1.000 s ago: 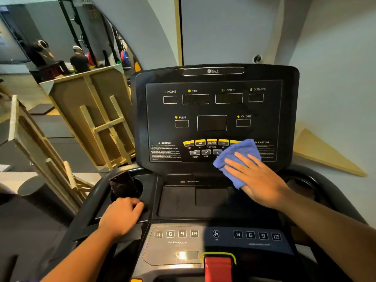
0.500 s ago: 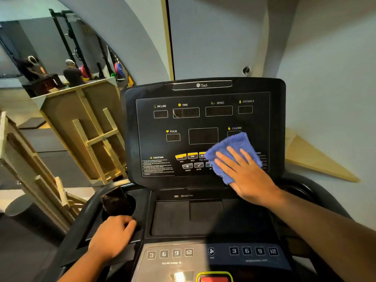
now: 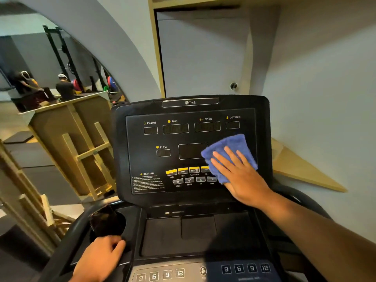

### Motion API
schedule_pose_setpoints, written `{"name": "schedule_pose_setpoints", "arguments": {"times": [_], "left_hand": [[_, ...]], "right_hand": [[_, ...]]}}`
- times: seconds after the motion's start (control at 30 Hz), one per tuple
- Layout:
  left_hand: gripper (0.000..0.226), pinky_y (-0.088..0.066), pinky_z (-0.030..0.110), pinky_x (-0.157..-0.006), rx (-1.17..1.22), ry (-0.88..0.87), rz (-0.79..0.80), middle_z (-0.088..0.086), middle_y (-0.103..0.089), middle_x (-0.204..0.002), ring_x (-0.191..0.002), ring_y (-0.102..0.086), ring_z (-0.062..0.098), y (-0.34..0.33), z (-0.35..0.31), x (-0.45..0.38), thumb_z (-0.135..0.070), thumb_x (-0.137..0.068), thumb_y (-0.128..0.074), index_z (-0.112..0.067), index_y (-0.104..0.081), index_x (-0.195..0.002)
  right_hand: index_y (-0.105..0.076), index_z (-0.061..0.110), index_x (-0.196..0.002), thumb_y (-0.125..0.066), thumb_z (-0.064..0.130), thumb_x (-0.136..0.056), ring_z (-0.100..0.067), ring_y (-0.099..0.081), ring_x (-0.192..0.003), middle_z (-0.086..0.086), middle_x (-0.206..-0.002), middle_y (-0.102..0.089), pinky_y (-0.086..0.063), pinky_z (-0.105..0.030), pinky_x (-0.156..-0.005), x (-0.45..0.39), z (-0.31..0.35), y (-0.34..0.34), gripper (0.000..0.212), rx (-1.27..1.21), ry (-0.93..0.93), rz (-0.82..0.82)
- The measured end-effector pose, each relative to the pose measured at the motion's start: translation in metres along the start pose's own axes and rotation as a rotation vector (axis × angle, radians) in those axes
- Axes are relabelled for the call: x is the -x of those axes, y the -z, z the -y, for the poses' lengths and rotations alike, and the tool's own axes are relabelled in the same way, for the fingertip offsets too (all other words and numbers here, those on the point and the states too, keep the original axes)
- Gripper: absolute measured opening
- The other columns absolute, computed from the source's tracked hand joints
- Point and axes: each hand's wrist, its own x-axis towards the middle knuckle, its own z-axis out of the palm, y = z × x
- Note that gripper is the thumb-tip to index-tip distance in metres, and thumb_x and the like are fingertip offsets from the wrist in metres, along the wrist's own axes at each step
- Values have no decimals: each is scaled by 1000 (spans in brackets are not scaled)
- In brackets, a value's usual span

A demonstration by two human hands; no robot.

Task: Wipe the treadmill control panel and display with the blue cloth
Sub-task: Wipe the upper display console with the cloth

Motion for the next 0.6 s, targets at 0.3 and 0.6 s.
{"name": "schedule_pose_setpoints", "arguments": {"times": [0.3, 0.6], "left_hand": [[32, -54, 28, -81, 19, 8, 8, -9, -74, -87, -83, -66, 5, 2, 1, 1, -48, -98, -50, -31, -74, -86], [33, -51, 23, -79, 4, 4, 21, -12, -73, -90, -82, -63, -1, 5, -2, -1, -48, -98, -51, -30, -76, -85]], "right_hand": [[-17, 17, -160, -26, 41, -99, -36, -2, -154, -7, -168, -12, -6, -54, -122, -78, -21, 35, 66, -117, -559, -219], [-10, 27, -159, -42, 33, -97, -25, -2, -155, 0, -169, -12, -6, -46, -124, -23, -28, 16, 70, -16, -187, -101]]}}
